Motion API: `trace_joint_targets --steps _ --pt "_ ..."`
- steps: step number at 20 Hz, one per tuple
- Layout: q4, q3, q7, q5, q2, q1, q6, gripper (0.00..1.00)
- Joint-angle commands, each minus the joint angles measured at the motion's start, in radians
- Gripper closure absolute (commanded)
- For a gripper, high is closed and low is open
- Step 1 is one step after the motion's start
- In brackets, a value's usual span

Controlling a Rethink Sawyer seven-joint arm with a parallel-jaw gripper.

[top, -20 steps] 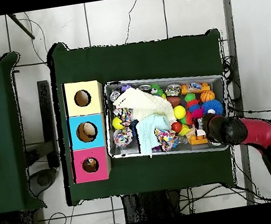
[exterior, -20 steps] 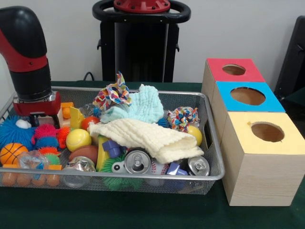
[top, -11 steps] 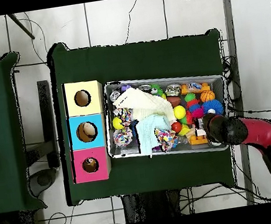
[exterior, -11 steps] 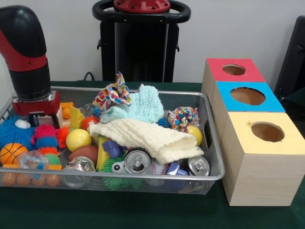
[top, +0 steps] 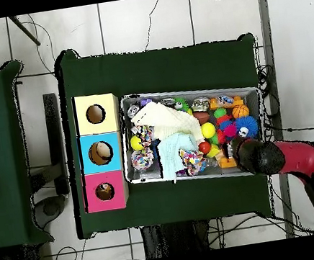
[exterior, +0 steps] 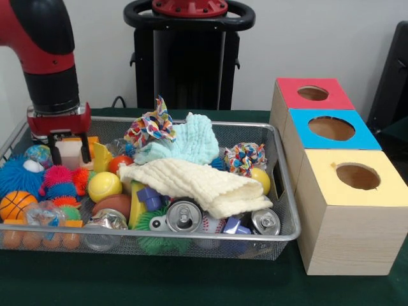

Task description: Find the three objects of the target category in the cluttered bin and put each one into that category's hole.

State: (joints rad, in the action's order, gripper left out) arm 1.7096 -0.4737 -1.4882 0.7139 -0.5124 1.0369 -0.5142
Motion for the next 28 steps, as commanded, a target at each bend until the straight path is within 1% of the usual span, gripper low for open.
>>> trace_joint_targets --steps 1,6,16,23,28 --pt "0.143 0.018 -0.031 0.022 -0.092 -0.005 0.048 0.00" --pt "0.179 0.042 -0.073 0.036 -0.103 -0.015 0.094 0.00" --pt "0.208 0.108 -0.130 0.041 -0.087 -0.067 0.177 0.00" --pt "0.217 0.140 -0.123 0.029 -0.083 -0.082 0.214 0.00" --pt "0.208 0.153 -0.112 0.023 -0.064 -0.085 0.231 0.00"
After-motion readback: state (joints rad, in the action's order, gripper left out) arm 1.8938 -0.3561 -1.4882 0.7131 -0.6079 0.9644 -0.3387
